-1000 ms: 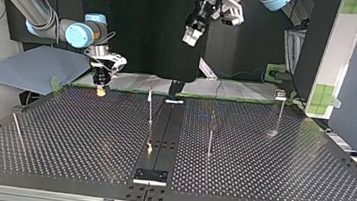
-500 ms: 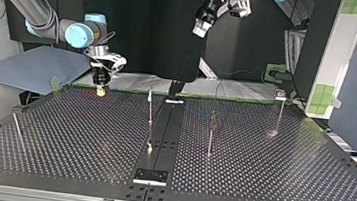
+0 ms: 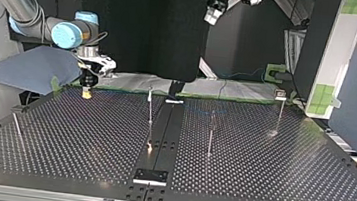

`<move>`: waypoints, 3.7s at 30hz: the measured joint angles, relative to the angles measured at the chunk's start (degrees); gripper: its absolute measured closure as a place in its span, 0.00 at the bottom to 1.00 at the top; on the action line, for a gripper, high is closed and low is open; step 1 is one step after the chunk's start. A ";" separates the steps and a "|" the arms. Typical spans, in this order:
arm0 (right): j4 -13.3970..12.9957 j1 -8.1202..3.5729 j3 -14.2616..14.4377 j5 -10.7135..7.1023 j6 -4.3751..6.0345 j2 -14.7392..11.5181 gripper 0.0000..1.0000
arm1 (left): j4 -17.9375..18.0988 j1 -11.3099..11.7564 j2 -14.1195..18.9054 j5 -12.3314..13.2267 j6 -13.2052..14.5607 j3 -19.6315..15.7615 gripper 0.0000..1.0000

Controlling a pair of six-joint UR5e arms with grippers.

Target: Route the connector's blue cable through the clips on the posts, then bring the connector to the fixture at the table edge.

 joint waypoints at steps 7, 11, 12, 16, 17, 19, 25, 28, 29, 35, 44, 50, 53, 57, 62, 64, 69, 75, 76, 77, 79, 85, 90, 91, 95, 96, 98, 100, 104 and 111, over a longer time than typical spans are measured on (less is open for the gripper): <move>-0.33 -0.60 -0.13 0.28 1.54 -3.15 1.00 | 3.45 0.04 -0.01 -0.04 0.22 -2.93 0.00; -0.71 -1.01 -0.14 0.31 1.69 -5.25 1.00 | 5.20 0.05 0.00 -0.12 0.27 -3.06 0.00; -0.68 -1.12 -0.14 0.34 1.70 -5.68 1.00 | 5.48 0.05 0.00 -0.13 0.29 -3.02 0.00; -0.23 -1.58 -0.16 0.95 1.64 -7.49 1.00 | 6.02 0.05 -0.02 -0.14 0.41 -2.77 0.00; 0.01 -1.74 -0.20 1.24 1.59 -8.01 1.00 | 6.06 0.05 -0.02 -0.14 0.45 -2.72 0.00; 0.53 -2.01 -0.39 1.75 1.40 -8.79 1.00 | 6.10 0.05 -0.01 -0.14 0.52 -2.63 0.00; 3.16 -3.28 -1.71 3.57 -0.78 -11.64 1.00 | 6.09 0.14 -0.01 -0.16 0.58 -2.43 0.00; 4.53 -4.20 -2.02 4.05 -1.93 -13.04 1.00 | 5.94 0.20 -0.03 -0.19 0.59 -2.40 0.00; 5.07 -4.63 -2.07 4.25 -2.37 -13.57 1.00 | 5.89 0.22 -0.04 -0.27 0.59 -2.38 0.00; 7.10 -6.15 -2.12 4.76 -3.47 -15.80 1.00 | 5.56 0.30 -0.06 -1.90 1.08 -2.37 0.00; 9.66 -9.70 -2.13 6.32 -6.24 -14.53 1.00 | 4.41 0.38 -0.07 -2.42 1.81 -2.38 0.00; 10.02 -12.03 -2.39 4.67 -6.48 -13.05 1.00 | 3.96 0.40 -0.08 -2.43 2.07 -2.39 0.00; 10.87 -12.87 -3.14 3.34 -6.60 -12.80 1.00 | 3.85 0.48 -0.09 -2.43 2.07 -2.38 0.00; 12.07 -13.83 -3.97 1.47 -6.82 -12.59 1.00 | 3.43 0.70 -0.10 -2.40 2.03 -2.20 0.00; 12.51 -14.86 -4.24 -1.35 -6.93 -12.46 1.00 | 2.13 0.82 -0.11 -2.35 2.07 -1.74 0.00; 12.52 -15.21 -4.29 -2.32 -6.99 -12.39 1.00 | 1.67 0.83 -0.11 -2.34 2.06 -1.62 0.00; 12.52 -16.35 -4.70 -5.01 -7.06 -12.09 1.00 | 0.16 0.84 -0.11 -2.44 1.93 -1.40 0.00; 11.88 -17.38 -5.07 -7.98 -6.84 -11.56 1.00 | -1.03 0.86 -0.13 -2.44 1.66 -1.17 0.00; 11.83 -17.47 -5.21 -8.43 -6.81 -11.33 1.00 | -1.13 0.87 -0.12 -2.43 1.59 -1.17 0.00; 11.85 -17.56 -5.45 -9.09 -6.84 -10.96 1.00 | -1.23 0.87 -0.11 -2.43 1.55 -1.17 0.00; 12.00 -17.69 -5.80 -10.09 -6.98 -10.46 1.00 | -1.56 0.86 -0.11 -2.48 1.50 -1.15 0.00; 11.83 -18.17 -6.28 -13.07 -7.13 -9.84 1.00 | -2.93 0.86 -0.11 -4.21 1.57 -1.11 0.00; 11.72 -18.38 -6.33 -15.43 -7.16 -9.72 1.00 | -3.85 0.85 -0.10 -5.24 1.77 -1.10 0.00; 11.71 -18.43 -6.33 -15.85 -7.19 -9.71 1.00 | -4.00 0.85 -0.10 -5.31 1.93 -1.09 0.00; 11.68 -18.84 -6.34 -17.83 -7.23 -9.53 1.00 | -4.72 0.85 -0.10 -5.40 2.67 -1.01 0.00; 11.71 -18.97 -6.35 -18.25 -7.25 -9.50 1.00 | -4.84 0.85 -0.10 -5.40 2.85 -1.01 0.00; 11.89 -19.21 -6.47 -19.23 -7.32 -9.45 1.00 | -5.00 0.85 -0.10 -5.41 3.11 -1.00 0.00; 12.33 -19.39 -6.66 -20.12 -7.53 -9.41 1.00 | -5.02 0.85 -0.10 -5.39 3.23 -0.99 0.00; 13.00 -19.77 -6.93 -22.12 -7.90 -9.31 1.00 | -5.01 0.85 -0.09 -5.40 3.29 -0.94 0.00; 13.24 -20.34 -7.18 -25.69 -7.95 -8.86 1.00 | -5.12 0.86 -0.09 -5.41 3.34 -0.96 0.00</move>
